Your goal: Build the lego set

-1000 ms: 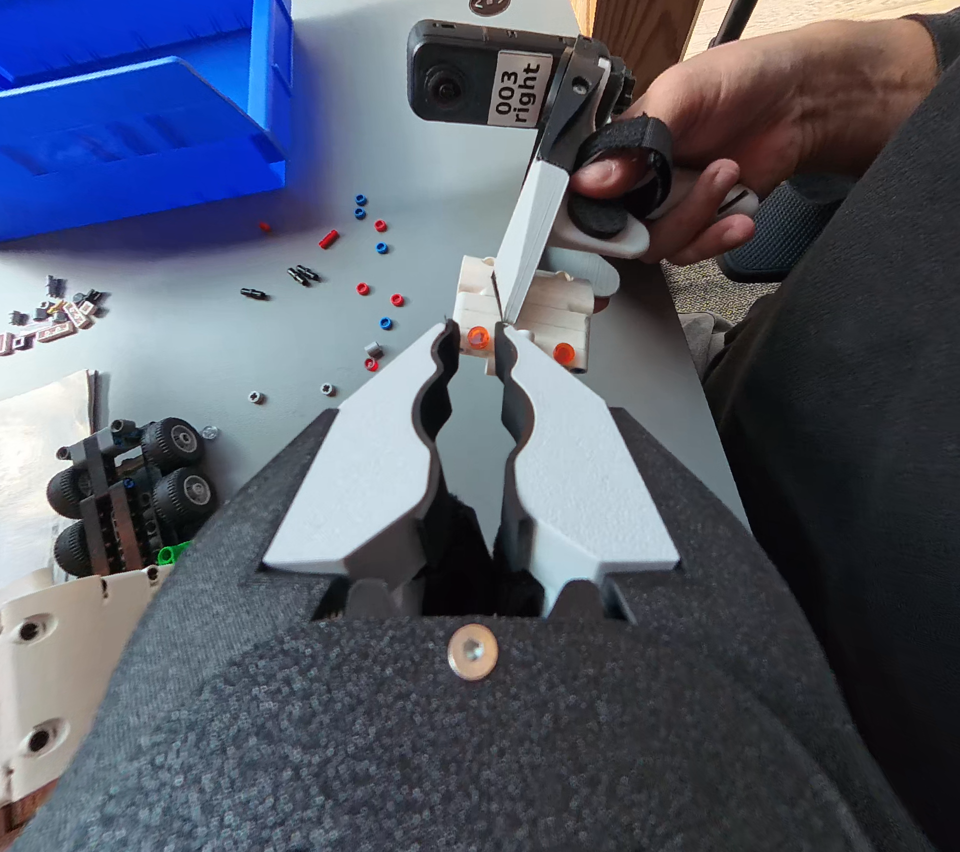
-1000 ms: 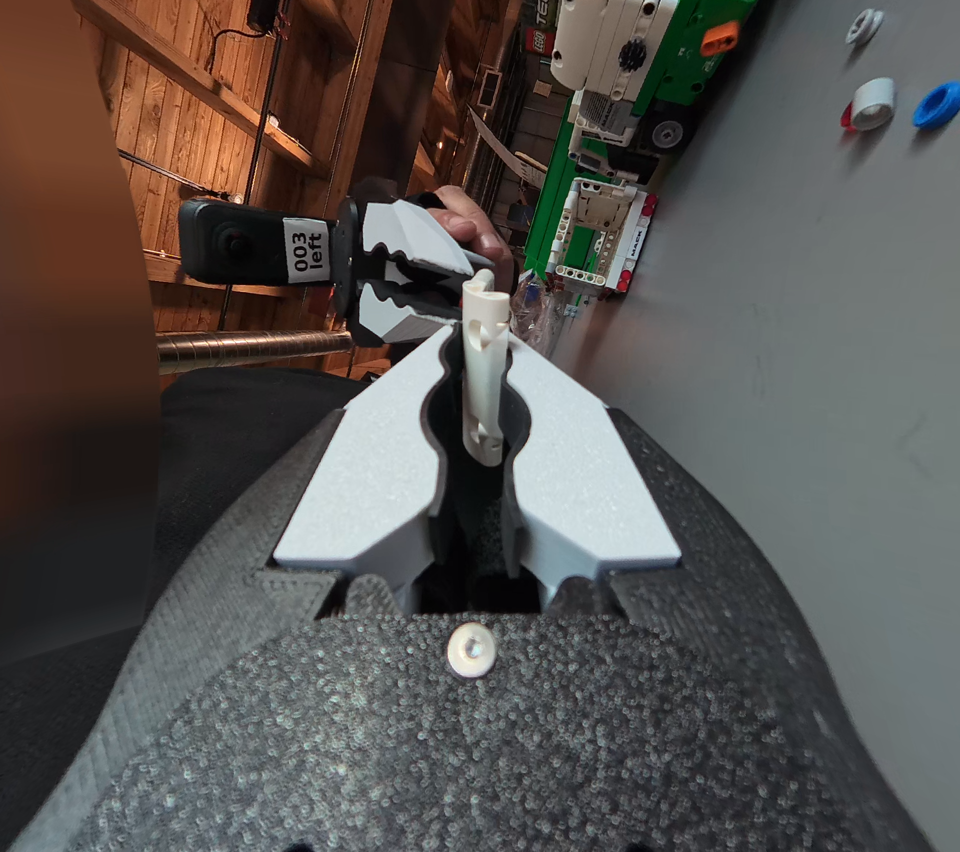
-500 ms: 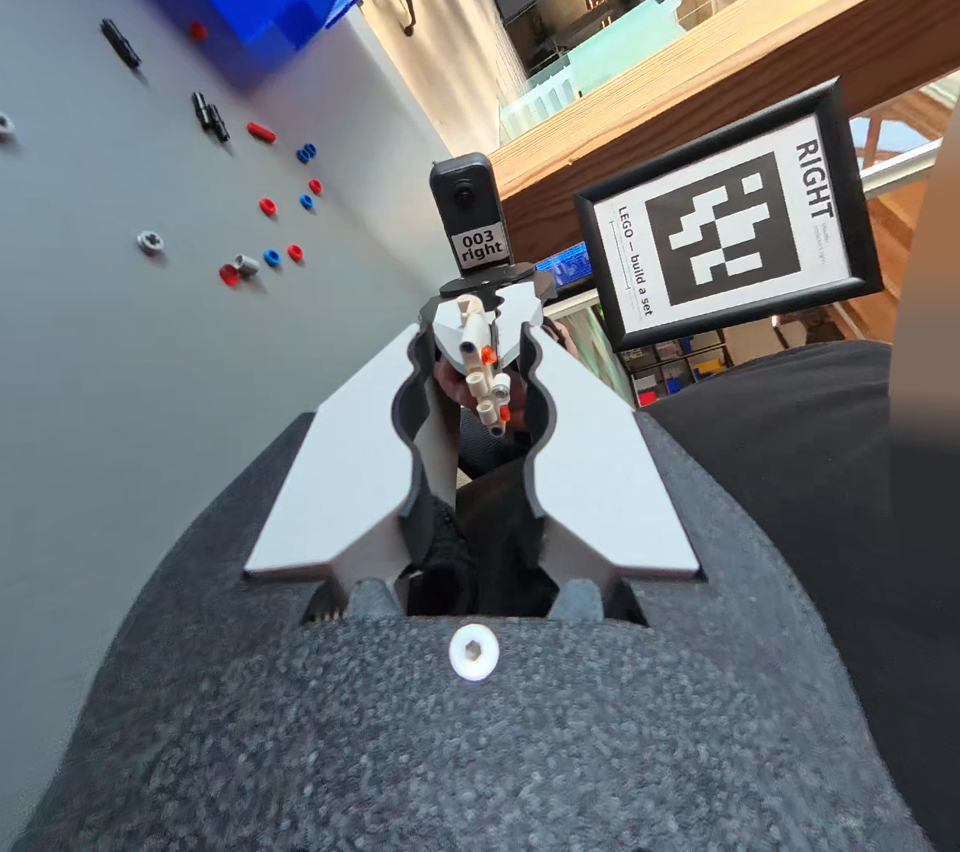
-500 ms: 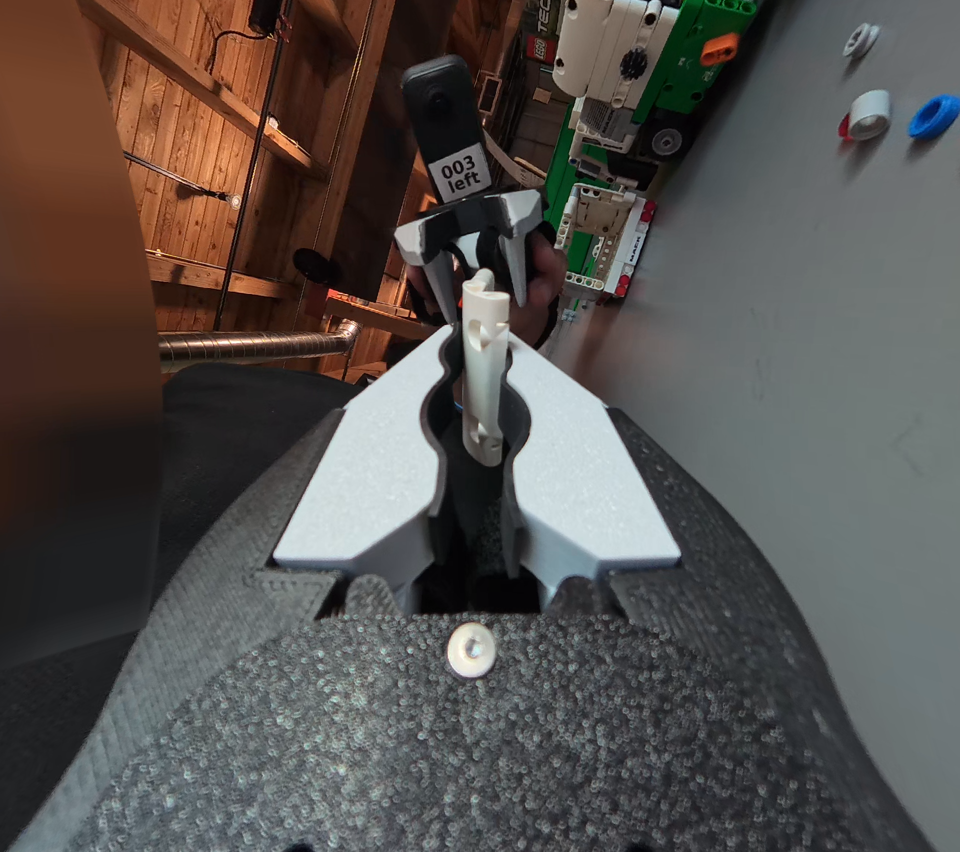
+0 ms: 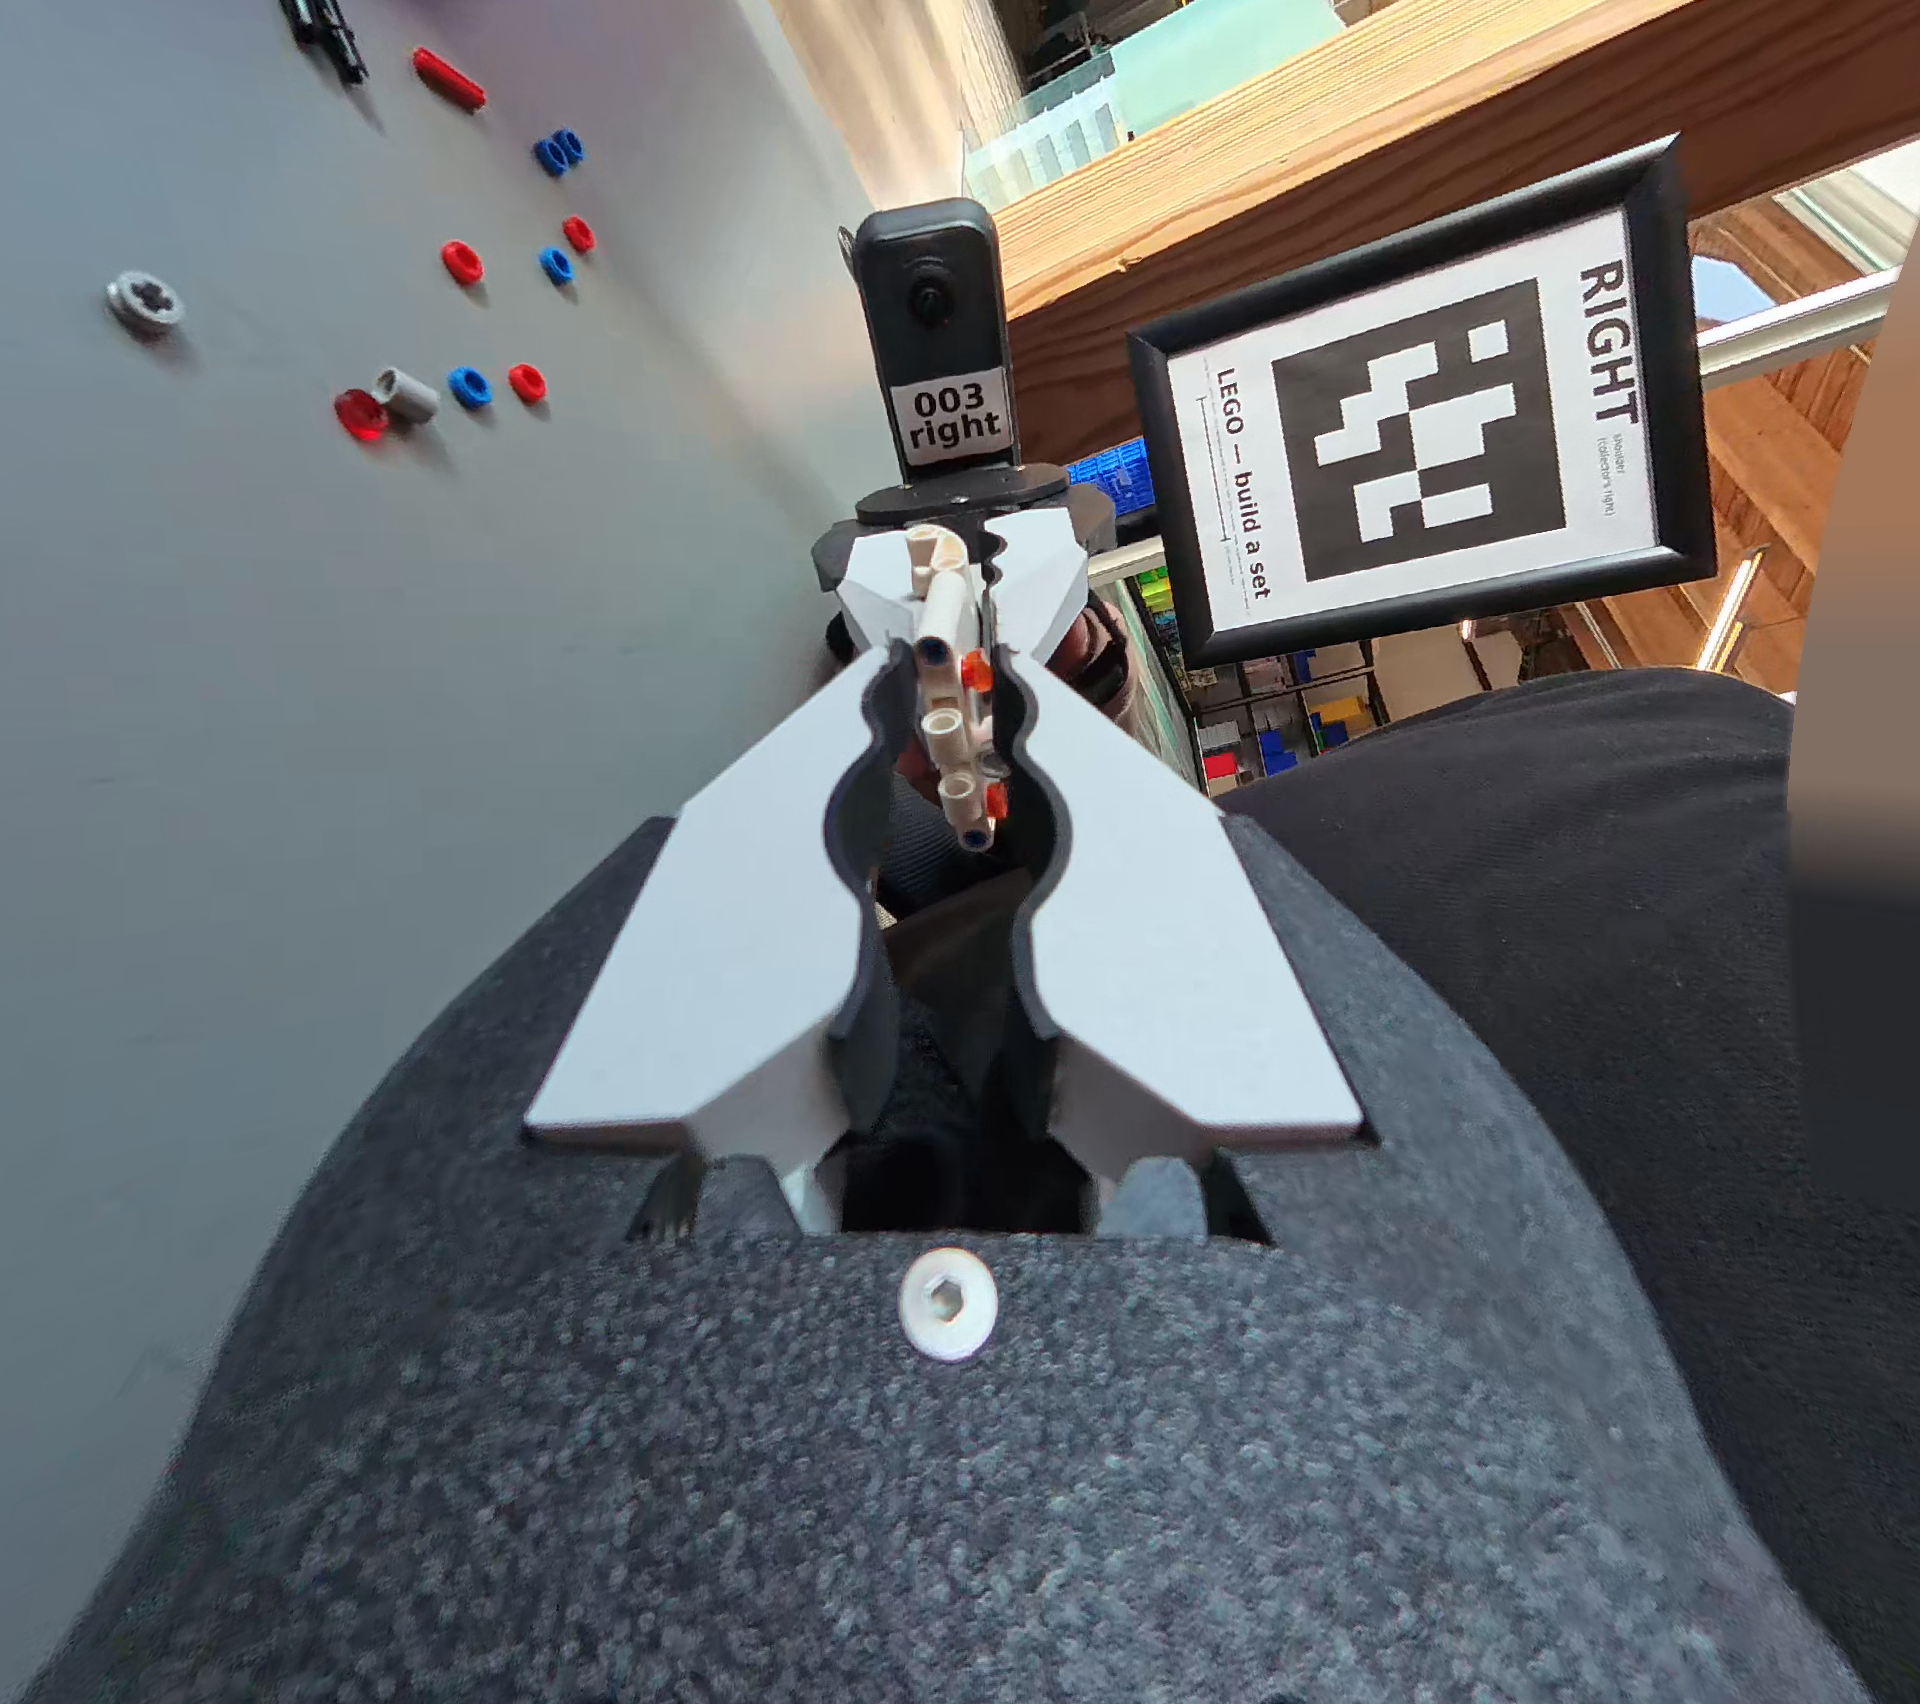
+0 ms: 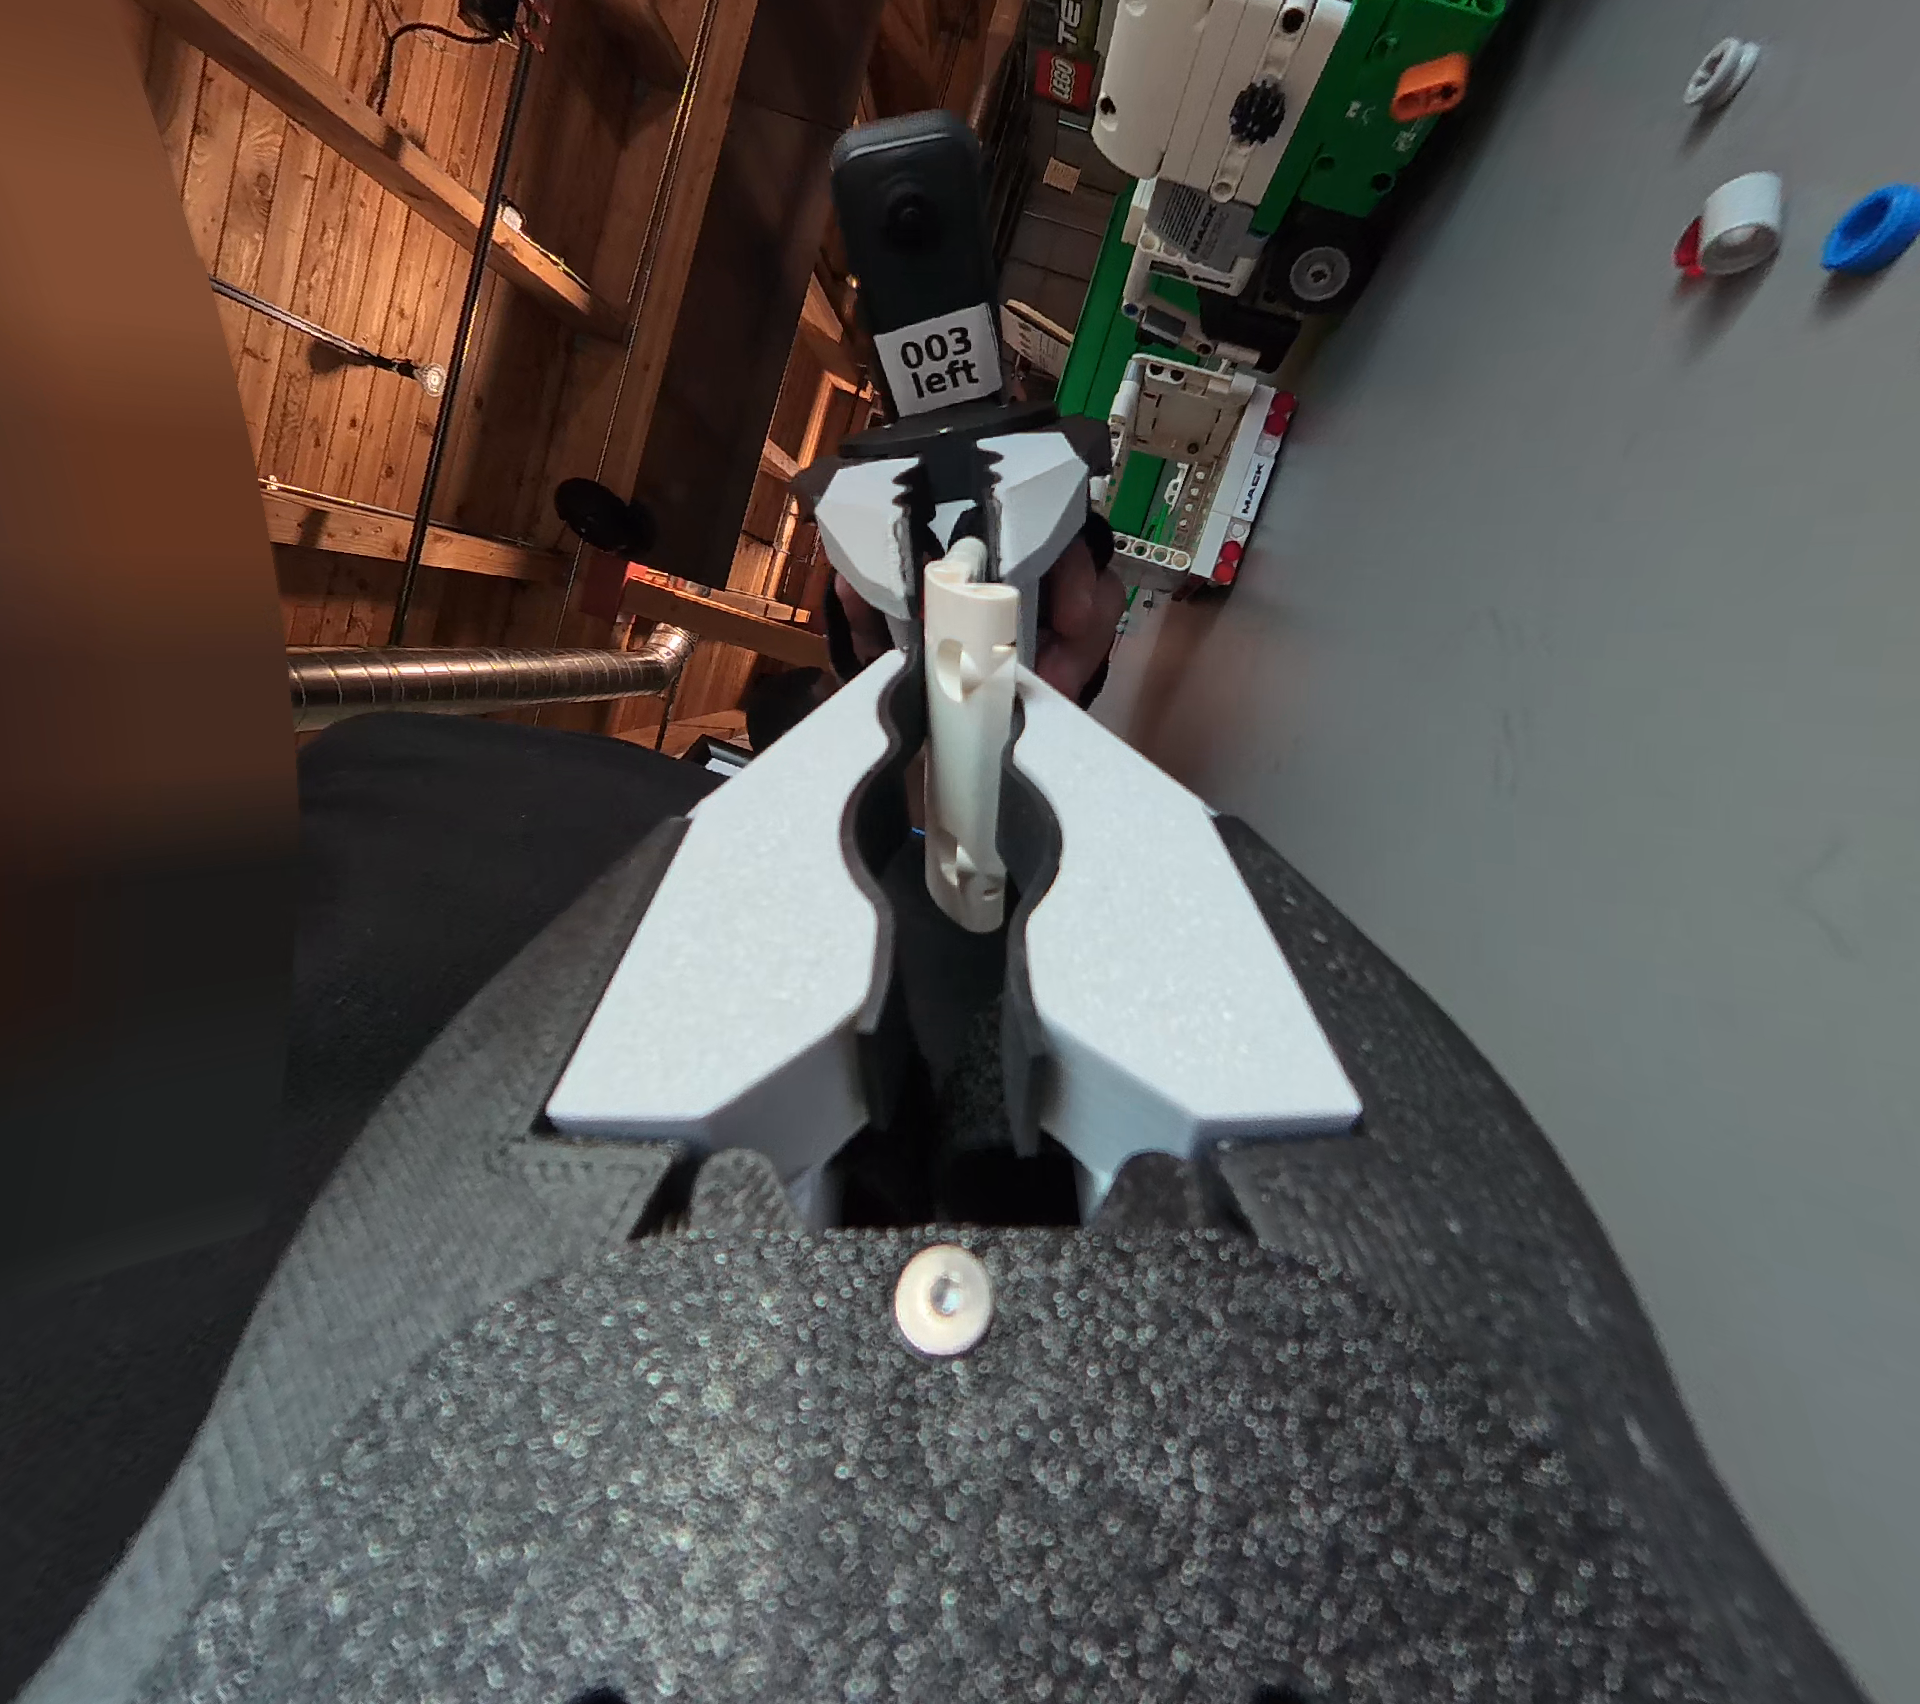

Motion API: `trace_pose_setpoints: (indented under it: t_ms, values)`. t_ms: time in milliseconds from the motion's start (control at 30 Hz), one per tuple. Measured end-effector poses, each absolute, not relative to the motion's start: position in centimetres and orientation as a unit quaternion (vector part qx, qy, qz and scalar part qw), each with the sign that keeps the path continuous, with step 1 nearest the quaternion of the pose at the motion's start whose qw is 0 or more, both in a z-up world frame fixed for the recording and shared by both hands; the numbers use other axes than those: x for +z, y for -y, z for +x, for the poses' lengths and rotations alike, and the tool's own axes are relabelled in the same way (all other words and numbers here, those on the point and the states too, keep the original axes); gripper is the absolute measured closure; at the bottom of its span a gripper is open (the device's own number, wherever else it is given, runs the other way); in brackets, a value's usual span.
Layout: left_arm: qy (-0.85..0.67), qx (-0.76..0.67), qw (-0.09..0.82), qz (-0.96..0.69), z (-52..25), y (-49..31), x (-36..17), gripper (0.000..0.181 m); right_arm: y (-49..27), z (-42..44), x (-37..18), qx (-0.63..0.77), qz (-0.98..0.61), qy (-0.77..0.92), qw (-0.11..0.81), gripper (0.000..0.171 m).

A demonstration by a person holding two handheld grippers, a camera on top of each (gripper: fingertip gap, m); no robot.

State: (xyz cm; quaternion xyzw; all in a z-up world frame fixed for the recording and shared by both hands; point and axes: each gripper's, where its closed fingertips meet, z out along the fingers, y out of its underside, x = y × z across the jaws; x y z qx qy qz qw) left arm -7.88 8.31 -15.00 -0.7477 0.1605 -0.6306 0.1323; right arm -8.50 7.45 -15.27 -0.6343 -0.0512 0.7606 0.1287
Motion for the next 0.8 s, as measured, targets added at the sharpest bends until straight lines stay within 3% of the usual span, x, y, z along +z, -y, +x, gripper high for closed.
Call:
trace_pose_setpoints:
  t_ms: [267, 467, 733, 800]
  values:
    - [-0.194, -0.627, 0.142, -0.741, -7.8, -7.9, -14.9, 0.171, -7.2, -8.4, -15.1, 0.766, -0.629, 0.058, 0.117, 0.163]
    - [-0.132, -0.685, 0.096, -0.711, -7.9, -7.7, -15.2, 0.173, -6.8, -8.6, -15.6, 0.736, -0.653, 0.093, 0.152, 0.164]
    - [-0.232, -0.609, 0.204, -0.730, -7.9, -7.7, -14.4, 0.171, -6.9, -8.5, -14.7, 0.765, -0.626, 0.074, 0.134, 0.163]
    - [-0.288, -0.577, 0.238, -0.726, -8.1, -6.9, -13.9, 0.150, -7.2, -8.5, -14.6, 0.774, -0.618, 0.057, 0.125, 0.163]
